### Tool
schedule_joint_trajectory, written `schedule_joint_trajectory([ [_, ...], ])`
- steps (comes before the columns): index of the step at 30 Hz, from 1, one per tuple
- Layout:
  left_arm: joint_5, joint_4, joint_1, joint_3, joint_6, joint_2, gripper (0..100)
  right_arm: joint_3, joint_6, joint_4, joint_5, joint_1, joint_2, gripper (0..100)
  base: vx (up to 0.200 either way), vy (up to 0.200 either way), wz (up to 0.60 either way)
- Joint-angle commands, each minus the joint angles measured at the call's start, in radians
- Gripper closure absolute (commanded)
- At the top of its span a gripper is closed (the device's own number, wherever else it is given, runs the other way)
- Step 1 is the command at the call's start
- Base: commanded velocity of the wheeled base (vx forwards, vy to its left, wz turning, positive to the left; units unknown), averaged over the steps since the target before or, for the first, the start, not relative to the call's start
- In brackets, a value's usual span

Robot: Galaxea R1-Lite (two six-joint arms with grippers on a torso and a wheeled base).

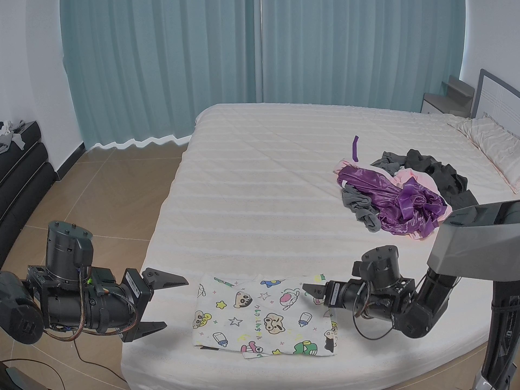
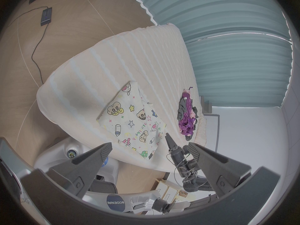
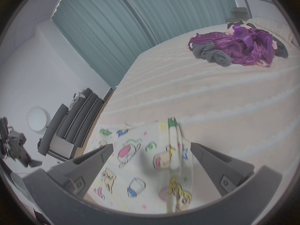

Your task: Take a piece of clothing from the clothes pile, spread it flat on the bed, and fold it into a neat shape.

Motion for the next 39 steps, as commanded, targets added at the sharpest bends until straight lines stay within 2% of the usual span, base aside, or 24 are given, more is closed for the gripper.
schedule_joint_trajectory([
  [1, -0.001, -0.001, 0.000, 0.000, 0.000, 0.003, 0, -0.194, 0.006, 0.121, 0.021, -0.033, 0.081, 0, 0.000, 0.000, 0.00],
  [6, -0.001, -0.001, 0.000, 0.000, 0.000, 0.011, 0, -0.281, 0.005, 0.181, 0.027, -0.030, 0.119, 0, 0.000, 0.000, 0.00],
  [16, 0.001, -0.001, 0.000, 0.000, 0.000, 0.015, 0, -0.324, 0.003, 0.222, 0.026, -0.029, 0.138, 0, 0.000, 0.000, 0.00],
  [17, 0.001, -0.001, 0.000, 0.000, 0.000, 0.015, 0, -0.324, 0.003, 0.222, 0.026, -0.029, 0.138, 100, 0.000, 0.000, 0.00],
  [21, 0.001, -0.001, 0.000, 0.000, 0.000, 0.015, 0, -0.329, 0.000, 0.230, 0.026, -0.027, 0.147, 100, 0.000, 0.000, 0.00],
  [25, -0.001, -0.001, 0.000, 0.000, 0.000, 0.017, 0, -0.349, 0.005, 0.298, 0.017, -0.029, 0.141, 100, 0.000, 0.000, 0.00],
  [32, -0.001, -0.001, 0.000, 0.000, 0.000, 0.019, 0, -0.330, 0.006, 0.298, -0.020, -0.039, 0.113, 100, 0.000, 0.000, 0.00],
  [39, -0.001, -0.001, 0.000, 0.000, 0.000, 0.023, 0, -0.304, 0.008, 0.296, -0.020, -0.066, 0.096, 100, 0.000, 0.000, 0.00],
])
